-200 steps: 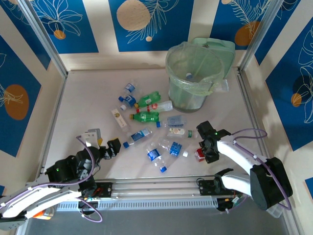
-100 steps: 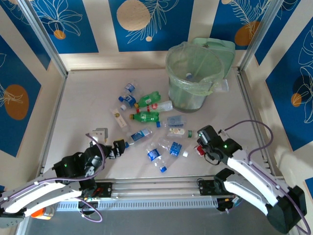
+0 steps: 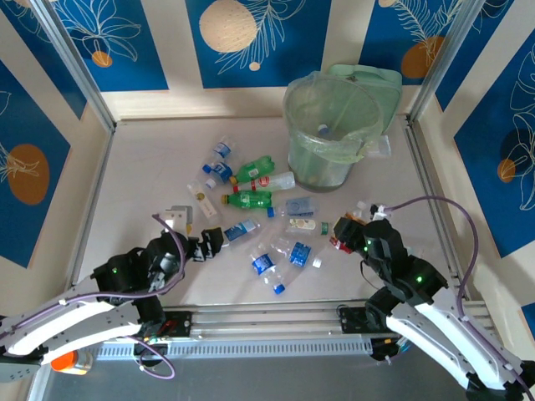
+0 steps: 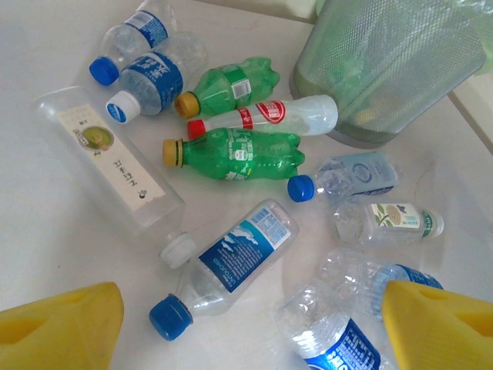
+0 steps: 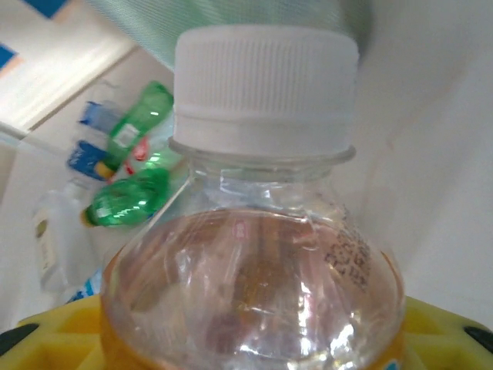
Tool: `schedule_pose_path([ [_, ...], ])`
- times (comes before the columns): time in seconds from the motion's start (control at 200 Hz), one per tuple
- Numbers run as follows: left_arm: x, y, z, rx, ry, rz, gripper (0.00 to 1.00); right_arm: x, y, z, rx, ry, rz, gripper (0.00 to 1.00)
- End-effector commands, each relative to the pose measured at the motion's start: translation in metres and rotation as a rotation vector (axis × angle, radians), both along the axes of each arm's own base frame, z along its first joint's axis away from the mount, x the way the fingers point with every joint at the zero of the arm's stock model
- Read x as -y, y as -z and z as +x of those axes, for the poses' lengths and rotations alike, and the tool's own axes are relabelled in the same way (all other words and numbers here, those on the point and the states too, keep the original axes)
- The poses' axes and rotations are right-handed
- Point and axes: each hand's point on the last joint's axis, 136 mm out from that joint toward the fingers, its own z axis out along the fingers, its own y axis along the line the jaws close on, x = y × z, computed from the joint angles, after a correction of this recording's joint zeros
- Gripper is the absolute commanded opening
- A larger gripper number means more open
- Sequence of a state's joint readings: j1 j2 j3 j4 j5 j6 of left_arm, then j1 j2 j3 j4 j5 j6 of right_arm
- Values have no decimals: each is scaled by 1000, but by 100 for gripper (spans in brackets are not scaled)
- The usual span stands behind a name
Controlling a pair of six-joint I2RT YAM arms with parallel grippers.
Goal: Put the plastic bottles in the bin
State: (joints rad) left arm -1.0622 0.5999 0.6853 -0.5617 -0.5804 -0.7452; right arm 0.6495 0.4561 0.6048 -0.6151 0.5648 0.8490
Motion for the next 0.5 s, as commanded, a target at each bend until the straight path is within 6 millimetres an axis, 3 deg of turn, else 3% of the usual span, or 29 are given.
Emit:
schedule_pose_path([
  [0.0, 2, -9, 8, 71, -3, 16, 87, -17, -64, 9, 196, -117, -38, 43],
  [0.26, 9, 2, 7, 99, 44, 26, 88, -38, -143, 34, 369, -183, -148, 37],
  [0.495, 6, -1, 5, 129, 58, 13, 88, -48, -198, 97, 426, -157, -167, 36],
])
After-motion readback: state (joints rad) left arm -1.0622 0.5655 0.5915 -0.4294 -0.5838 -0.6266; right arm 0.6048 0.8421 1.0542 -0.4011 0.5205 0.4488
